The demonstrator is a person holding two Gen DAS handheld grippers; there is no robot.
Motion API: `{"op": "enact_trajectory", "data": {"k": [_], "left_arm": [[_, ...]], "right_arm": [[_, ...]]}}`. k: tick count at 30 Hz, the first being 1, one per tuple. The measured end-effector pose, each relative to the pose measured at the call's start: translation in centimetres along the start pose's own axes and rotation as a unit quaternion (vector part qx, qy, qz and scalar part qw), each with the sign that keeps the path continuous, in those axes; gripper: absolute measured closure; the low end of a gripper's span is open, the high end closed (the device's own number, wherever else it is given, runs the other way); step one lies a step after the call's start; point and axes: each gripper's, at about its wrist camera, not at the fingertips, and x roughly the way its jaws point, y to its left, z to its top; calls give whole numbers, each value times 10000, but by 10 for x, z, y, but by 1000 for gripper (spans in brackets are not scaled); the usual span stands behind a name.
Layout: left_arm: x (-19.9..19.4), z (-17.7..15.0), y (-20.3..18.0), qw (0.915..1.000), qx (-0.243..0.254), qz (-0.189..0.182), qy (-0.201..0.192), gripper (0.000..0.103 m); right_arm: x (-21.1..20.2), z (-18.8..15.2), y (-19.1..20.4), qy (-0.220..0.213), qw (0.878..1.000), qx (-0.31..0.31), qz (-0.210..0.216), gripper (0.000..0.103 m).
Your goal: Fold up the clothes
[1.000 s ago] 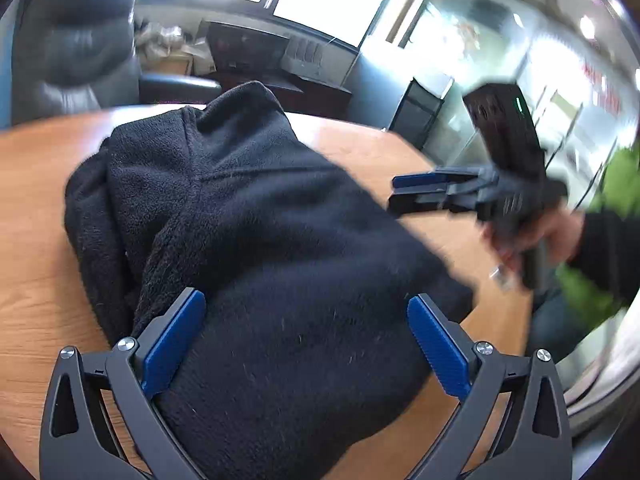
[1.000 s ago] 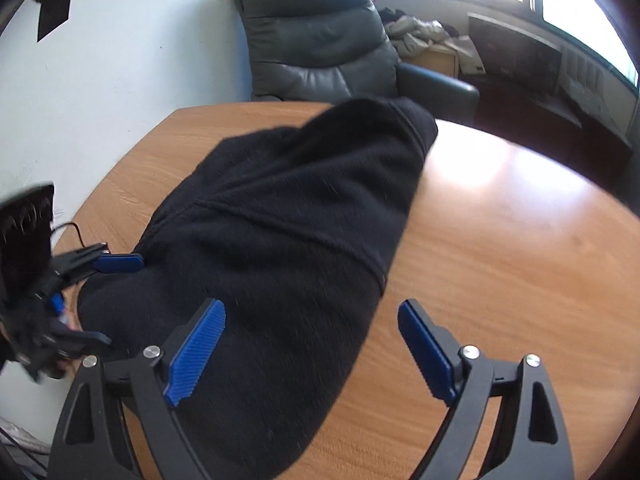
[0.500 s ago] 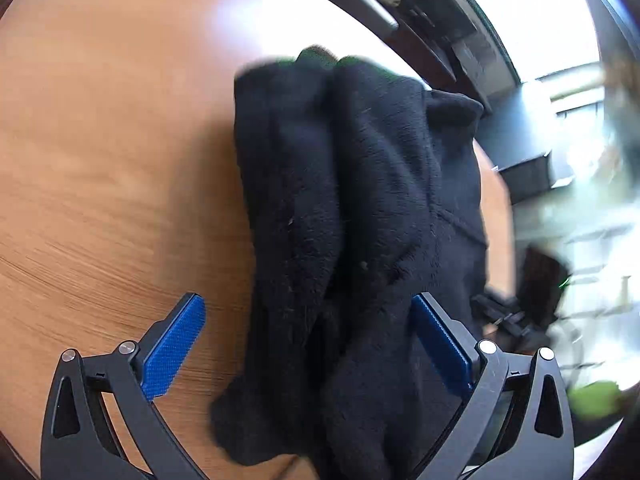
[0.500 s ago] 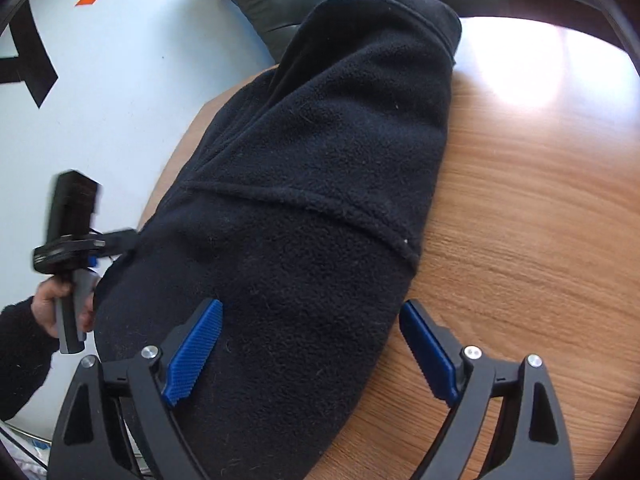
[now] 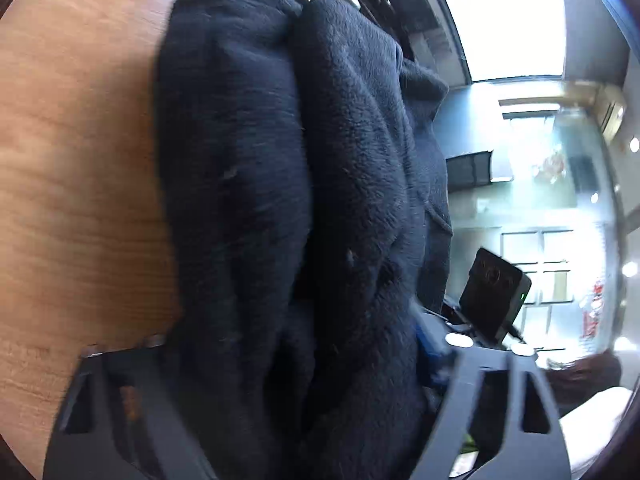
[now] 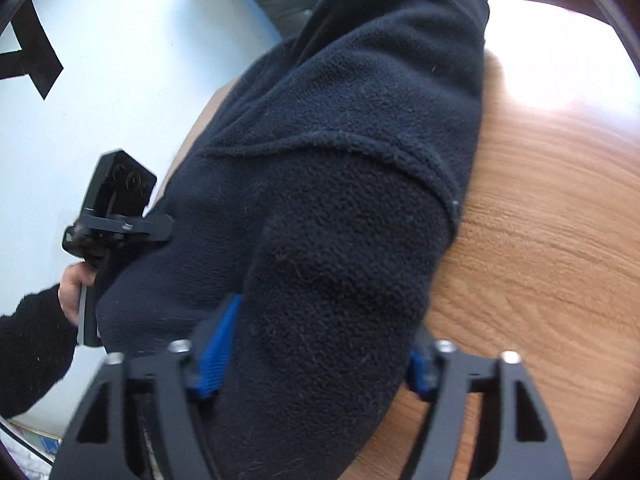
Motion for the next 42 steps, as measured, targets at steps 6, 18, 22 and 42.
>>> {"op": "enact_trajectory", "data": {"k": [6, 18, 22, 42], "left_arm": [[-61, -13, 0, 9993, 82, -77, -355, 44], [-265, 91, 78, 9844, 768, 973, -1249, 41], [-290, 118, 158, 9786, 480, 1545, -1272, 40], [-337, -77, -21, 8471, 830, 4178, -3178, 0]], "right_arm": [[-12, -4, 44, -378, 9978, -496, -240, 54], [94, 108, 149, -830, 9911, -1036, 131, 53], [180, 125, 156, -569, 9954, -754, 155, 52], [60, 82, 274, -818, 9414, -2725, -1809, 6]]}}
